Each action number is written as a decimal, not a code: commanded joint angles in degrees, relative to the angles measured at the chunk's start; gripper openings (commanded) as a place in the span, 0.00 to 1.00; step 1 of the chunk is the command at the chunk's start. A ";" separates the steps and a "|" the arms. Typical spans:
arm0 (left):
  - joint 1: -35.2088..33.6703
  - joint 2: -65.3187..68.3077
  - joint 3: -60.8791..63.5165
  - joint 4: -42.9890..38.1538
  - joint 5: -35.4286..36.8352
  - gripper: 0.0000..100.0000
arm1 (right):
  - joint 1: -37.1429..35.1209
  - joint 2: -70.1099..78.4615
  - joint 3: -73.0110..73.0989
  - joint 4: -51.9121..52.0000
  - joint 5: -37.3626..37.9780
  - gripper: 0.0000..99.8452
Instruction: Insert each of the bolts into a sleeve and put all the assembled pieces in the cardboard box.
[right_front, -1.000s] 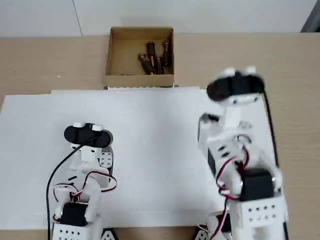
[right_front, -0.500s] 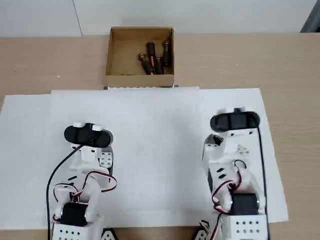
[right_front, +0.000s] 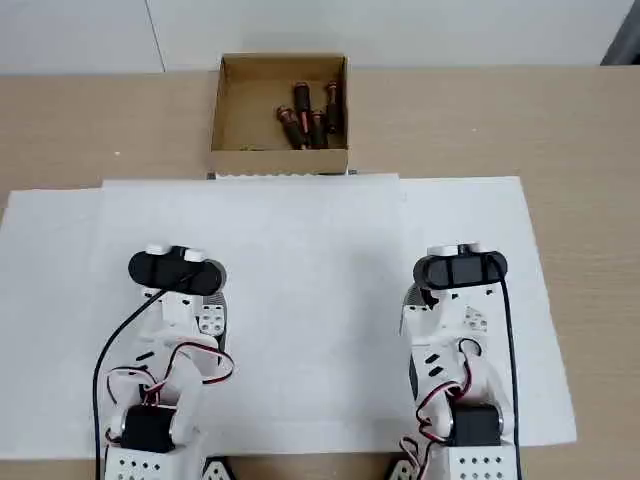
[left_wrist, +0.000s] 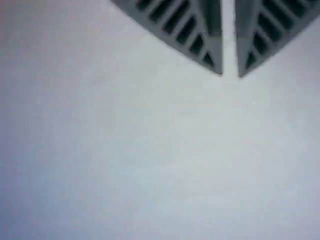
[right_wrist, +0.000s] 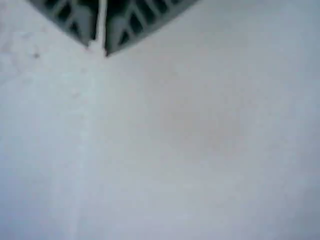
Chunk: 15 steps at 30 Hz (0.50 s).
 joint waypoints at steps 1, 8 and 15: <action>-0.18 -0.70 -0.22 0.44 -0.09 0.01 | 0.48 -1.27 0.88 -1.45 0.35 0.00; -0.18 -0.70 -0.22 0.44 -0.09 0.01 | 0.48 -1.27 0.88 -0.84 0.44 0.00; -0.18 -0.70 -0.22 0.44 -0.09 0.01 | 0.57 -1.27 0.79 4.62 0.35 0.00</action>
